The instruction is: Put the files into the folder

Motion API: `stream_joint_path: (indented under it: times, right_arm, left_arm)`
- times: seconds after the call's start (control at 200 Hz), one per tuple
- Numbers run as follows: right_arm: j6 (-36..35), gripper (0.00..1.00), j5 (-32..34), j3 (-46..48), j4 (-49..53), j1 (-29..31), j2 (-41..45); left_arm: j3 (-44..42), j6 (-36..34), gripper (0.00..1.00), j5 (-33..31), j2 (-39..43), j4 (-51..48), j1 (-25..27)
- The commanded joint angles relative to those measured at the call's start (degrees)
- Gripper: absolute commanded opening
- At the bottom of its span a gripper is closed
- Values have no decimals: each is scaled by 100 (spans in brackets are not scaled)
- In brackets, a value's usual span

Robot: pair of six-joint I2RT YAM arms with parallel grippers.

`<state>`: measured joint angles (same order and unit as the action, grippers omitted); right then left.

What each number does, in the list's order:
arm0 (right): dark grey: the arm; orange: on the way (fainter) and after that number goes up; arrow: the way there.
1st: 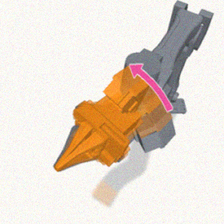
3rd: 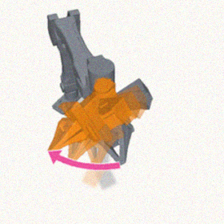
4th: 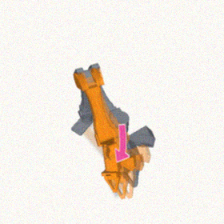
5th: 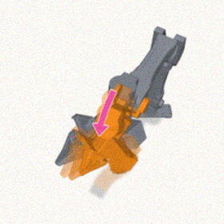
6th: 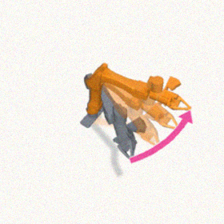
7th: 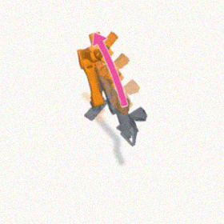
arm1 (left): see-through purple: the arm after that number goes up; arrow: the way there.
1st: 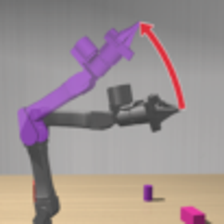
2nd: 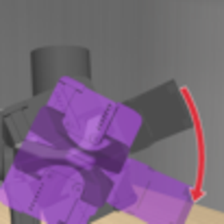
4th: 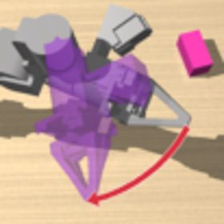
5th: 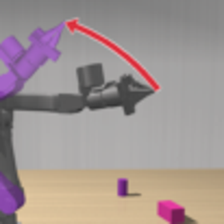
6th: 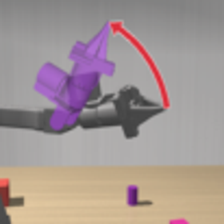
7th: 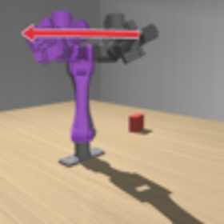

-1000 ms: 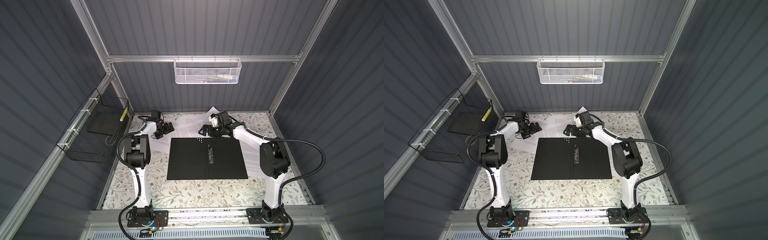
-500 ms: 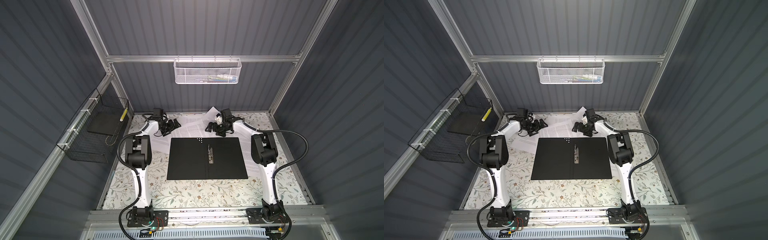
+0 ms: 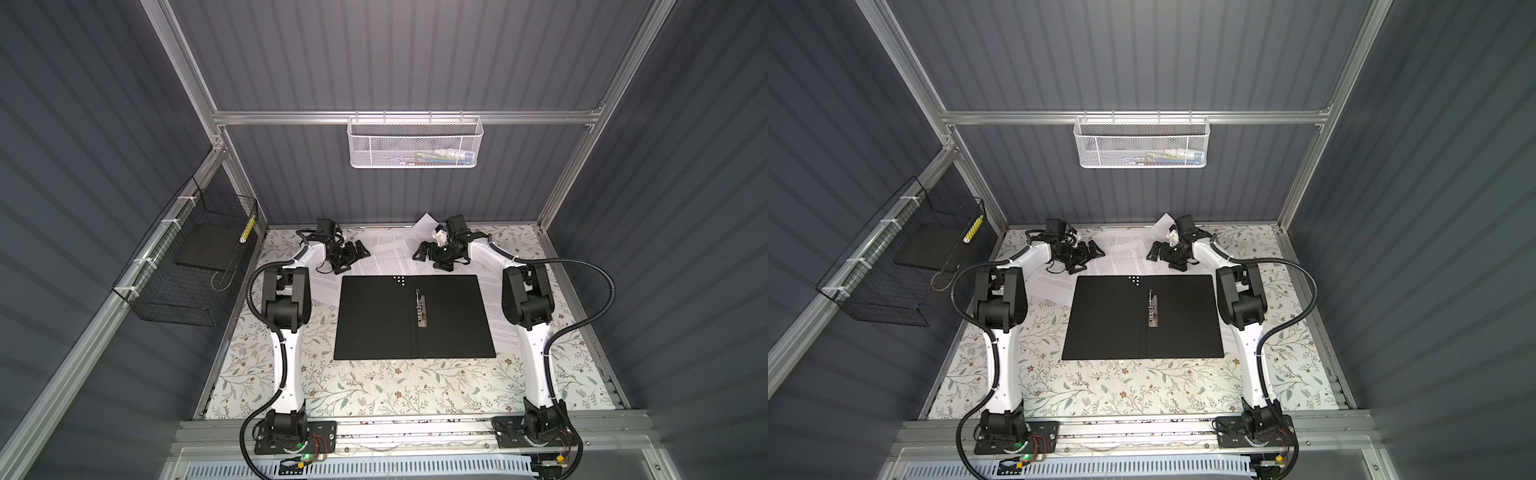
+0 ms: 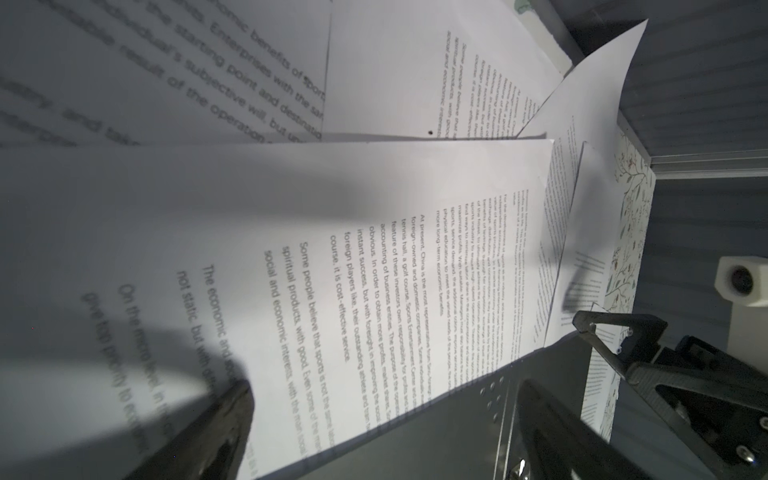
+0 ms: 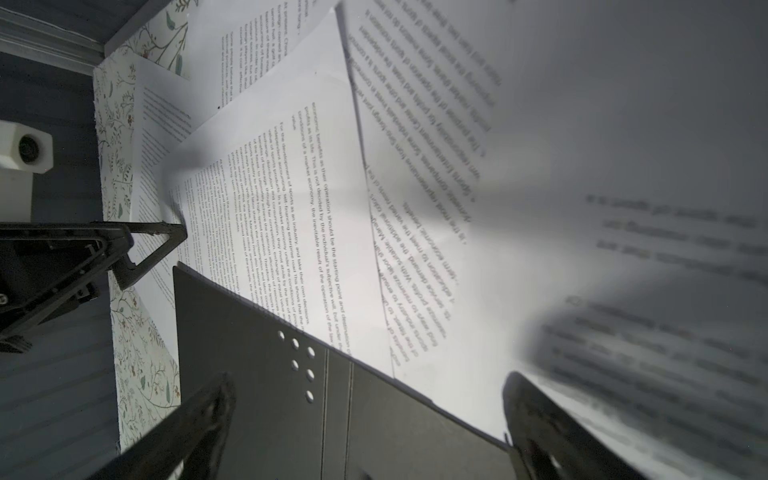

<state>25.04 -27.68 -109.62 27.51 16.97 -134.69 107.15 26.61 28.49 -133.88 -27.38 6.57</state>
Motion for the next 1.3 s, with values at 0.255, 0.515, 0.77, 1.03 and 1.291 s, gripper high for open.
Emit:
stream_joint_path:
  times: [0.255, 0.515, 0.77, 1.03, 1.291]
  right_arm:
    - [-544, 99, -303, 217, 332, 402, 171]
    - [-501, 99, -435, 513, 270, 647, 145]
    - [-81, 99, -821, 2014, -755, 790, 760]
    - [354, 99, -797, 3105, -1394, 870, 1200]
    - [628, 99, -740, 3776, -1800, 996, 1429]
  left_arm:
    - [482, -58, 100, -345, -653, -473, -86]
    - [830, -155, 100, -606, -933, -756, -216]
    - [842, -175, 100, -601, -1015, -778, -244]
    - [807, -169, 100, -580, -977, -752, -257]
    - [866, -139, 100, -557, -1009, -769, -288]
